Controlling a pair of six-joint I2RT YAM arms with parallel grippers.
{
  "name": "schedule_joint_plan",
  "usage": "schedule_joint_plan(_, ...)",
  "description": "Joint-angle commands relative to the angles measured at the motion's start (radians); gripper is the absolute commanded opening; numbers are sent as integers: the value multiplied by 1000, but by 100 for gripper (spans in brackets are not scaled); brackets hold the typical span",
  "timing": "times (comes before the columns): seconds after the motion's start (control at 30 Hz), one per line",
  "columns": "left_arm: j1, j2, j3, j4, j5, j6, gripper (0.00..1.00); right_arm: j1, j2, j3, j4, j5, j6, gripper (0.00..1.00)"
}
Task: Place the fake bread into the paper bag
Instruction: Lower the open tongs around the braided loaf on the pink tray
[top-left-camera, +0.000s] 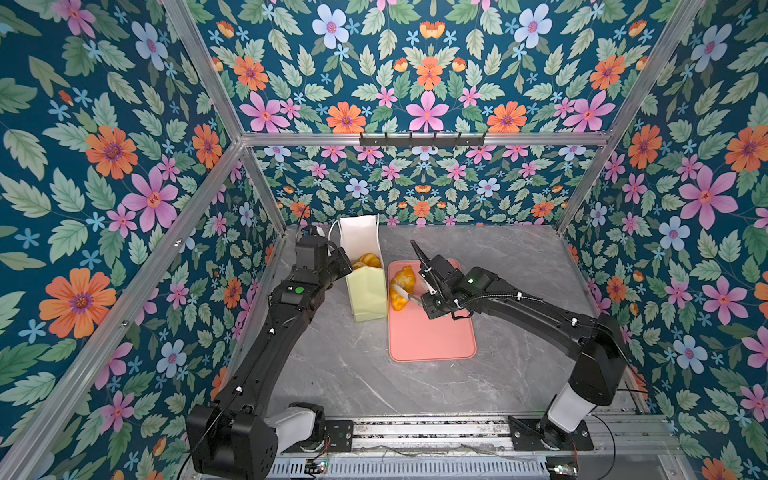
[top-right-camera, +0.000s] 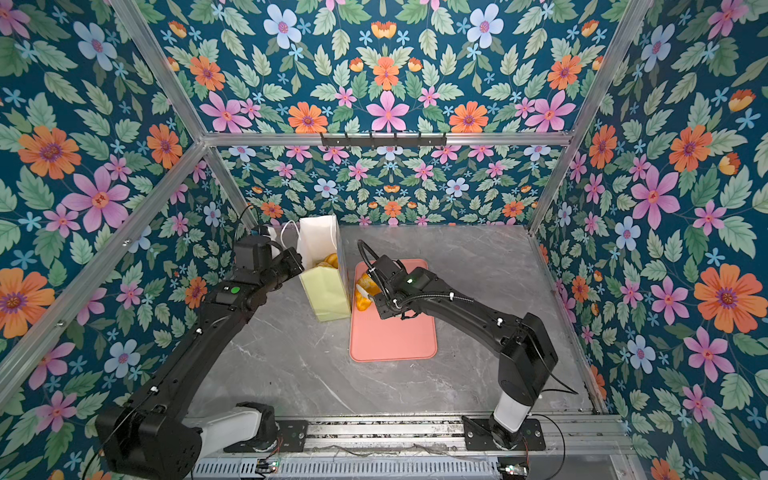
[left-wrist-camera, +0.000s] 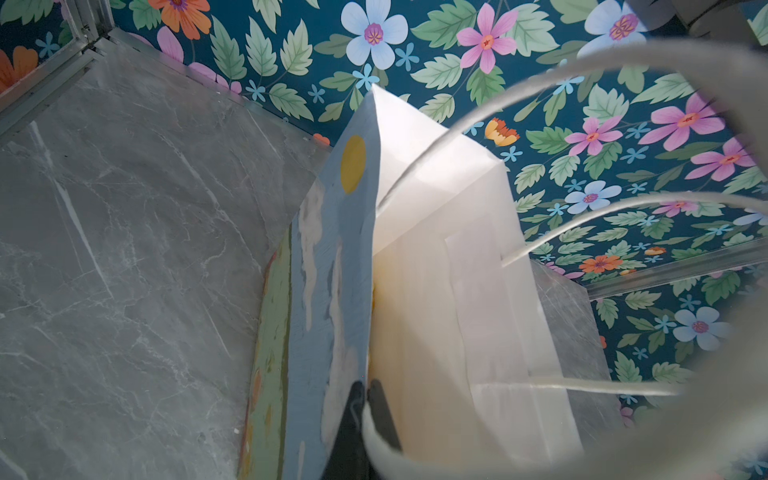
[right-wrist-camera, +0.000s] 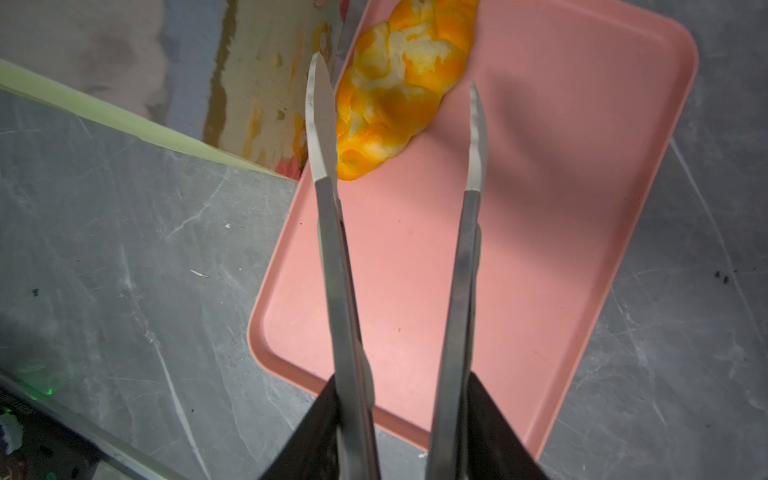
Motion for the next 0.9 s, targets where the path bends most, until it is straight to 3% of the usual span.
schedule_joint_plan(0.0,0,-4,-5,11,3,1,0,9,18,16,12,42,24,44)
schedule_joint_plan(0.87,0,-4,-20,19,8,13,0,71,189,146,-61,126,36,47)
